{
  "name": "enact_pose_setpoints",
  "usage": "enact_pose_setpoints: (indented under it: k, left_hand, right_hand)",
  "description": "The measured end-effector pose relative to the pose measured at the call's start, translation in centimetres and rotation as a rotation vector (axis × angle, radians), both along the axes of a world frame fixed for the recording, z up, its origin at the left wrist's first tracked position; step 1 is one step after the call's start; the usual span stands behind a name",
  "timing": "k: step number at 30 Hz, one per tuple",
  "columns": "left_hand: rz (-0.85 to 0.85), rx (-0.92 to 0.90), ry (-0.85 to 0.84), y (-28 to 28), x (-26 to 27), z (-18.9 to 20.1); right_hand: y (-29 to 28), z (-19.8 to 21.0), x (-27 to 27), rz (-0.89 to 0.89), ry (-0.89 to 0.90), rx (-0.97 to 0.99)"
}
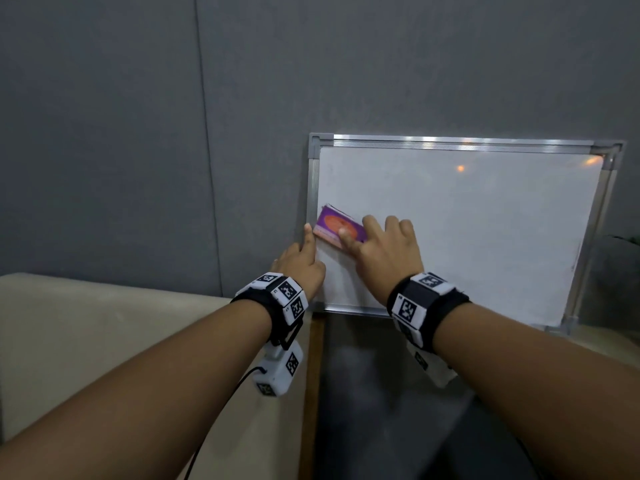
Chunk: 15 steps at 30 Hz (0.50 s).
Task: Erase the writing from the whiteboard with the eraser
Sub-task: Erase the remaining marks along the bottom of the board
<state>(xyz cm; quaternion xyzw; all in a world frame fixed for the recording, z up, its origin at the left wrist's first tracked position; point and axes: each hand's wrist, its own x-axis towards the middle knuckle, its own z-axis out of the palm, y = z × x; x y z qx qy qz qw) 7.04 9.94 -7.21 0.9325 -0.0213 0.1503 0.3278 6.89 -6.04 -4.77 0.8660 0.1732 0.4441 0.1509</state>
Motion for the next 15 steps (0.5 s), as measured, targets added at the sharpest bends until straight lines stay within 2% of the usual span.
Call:
enact_pose_setpoints:
  k: [5, 8, 11, 15]
  left_hand:
    - [-0.027, -0.034, 0.026, 0.2, 0.1, 0.2]
    - [-0.023, -0.042, 0.05, 0.2, 0.0, 0.2]
    - [-0.031, -0.057, 0.05, 0.2, 0.1, 0.1]
    - [-0.03, -0.056, 0.035, 0.2, -0.1, 0.1]
  right_hand:
    - [-0.3, -3.0, -1.2, -0.016, 0.136, -0.098]
    - [-0.5, -4.2, -1.7, -0.021, 0.139, -0.172]
    - [-0.7, -2.7, -1.9, -0.002, 0.089, -0.199]
    - [-0.7, 1.2, -1.1, -0.055, -0.026, -0.085]
